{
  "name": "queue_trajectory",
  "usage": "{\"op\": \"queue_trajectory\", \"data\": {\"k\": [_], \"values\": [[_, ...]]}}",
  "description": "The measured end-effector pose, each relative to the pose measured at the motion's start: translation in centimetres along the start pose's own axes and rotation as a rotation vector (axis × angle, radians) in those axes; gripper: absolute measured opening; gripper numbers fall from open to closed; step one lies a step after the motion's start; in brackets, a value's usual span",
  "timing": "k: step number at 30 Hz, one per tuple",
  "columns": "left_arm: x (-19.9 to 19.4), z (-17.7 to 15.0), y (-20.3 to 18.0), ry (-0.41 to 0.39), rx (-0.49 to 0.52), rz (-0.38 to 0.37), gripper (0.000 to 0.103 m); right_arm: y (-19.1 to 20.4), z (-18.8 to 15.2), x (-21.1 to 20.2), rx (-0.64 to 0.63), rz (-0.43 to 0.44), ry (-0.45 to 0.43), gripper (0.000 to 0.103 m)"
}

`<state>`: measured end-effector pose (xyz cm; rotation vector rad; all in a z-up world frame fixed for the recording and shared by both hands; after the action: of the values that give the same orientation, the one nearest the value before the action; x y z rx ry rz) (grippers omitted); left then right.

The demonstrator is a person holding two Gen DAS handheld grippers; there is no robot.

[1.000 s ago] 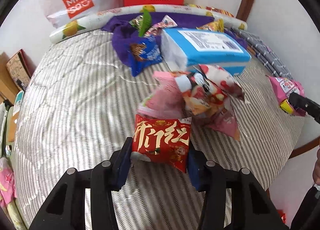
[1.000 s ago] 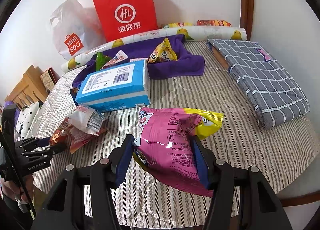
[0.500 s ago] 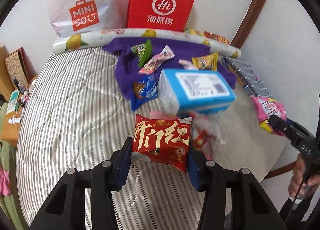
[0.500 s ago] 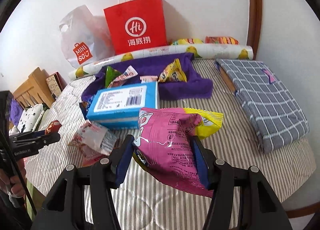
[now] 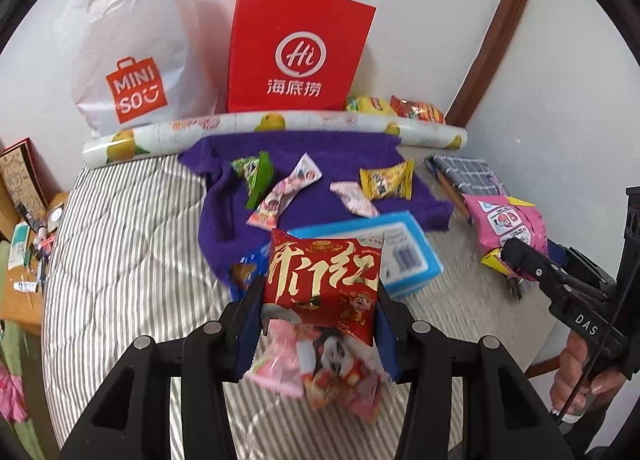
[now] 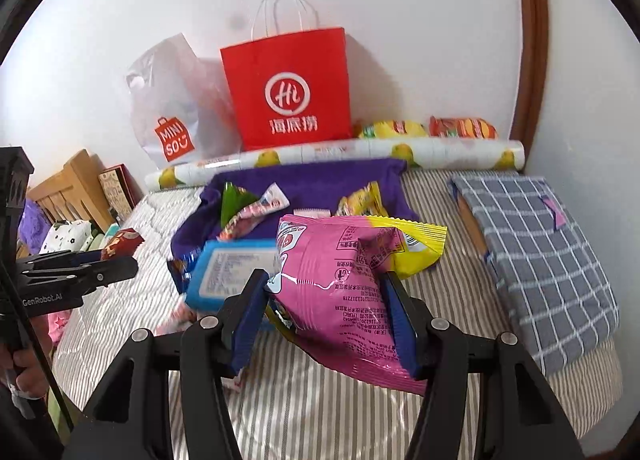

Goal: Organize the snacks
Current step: 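Carry the red packet and pink chip bag over the purple towel with both grippers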

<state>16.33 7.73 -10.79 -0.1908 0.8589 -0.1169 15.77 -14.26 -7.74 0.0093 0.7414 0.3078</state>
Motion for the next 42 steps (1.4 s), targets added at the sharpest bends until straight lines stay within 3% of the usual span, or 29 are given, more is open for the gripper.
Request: {"op": "queue_trajectory", "data": {"k": [16, 28, 42], "values": [[2.1, 7.9, 0.2, -0.039, -0.001, -0.022, 0.047, 0.3, 7.4, 2.3, -0.014, -0.003, -0.074, 0.057], [6.3, 12.3, 2.2, -0.030, -0.030, -0.036, 0.046, 0.4, 10.3, 8.1, -0.002, -0.001, -0.050, 0.057], [10.5, 14.4, 3.8, -0.009, -0.033, -0.036, 0.047, 1.6, 12.1, 14.3, 0.005, 0.042, -0.020, 0.057]]}}
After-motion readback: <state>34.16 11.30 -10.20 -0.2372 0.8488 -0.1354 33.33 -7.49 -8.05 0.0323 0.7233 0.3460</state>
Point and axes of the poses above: each gripper's, at about its wrist camera, not at the fingertips, and x roughly the way its jaws point, y to its left, z to its top, the point moved 2 cm from there along x, roughly the way its jaws point, and after that the axes turned 3 degrees about -y, right-handed, at the moved point
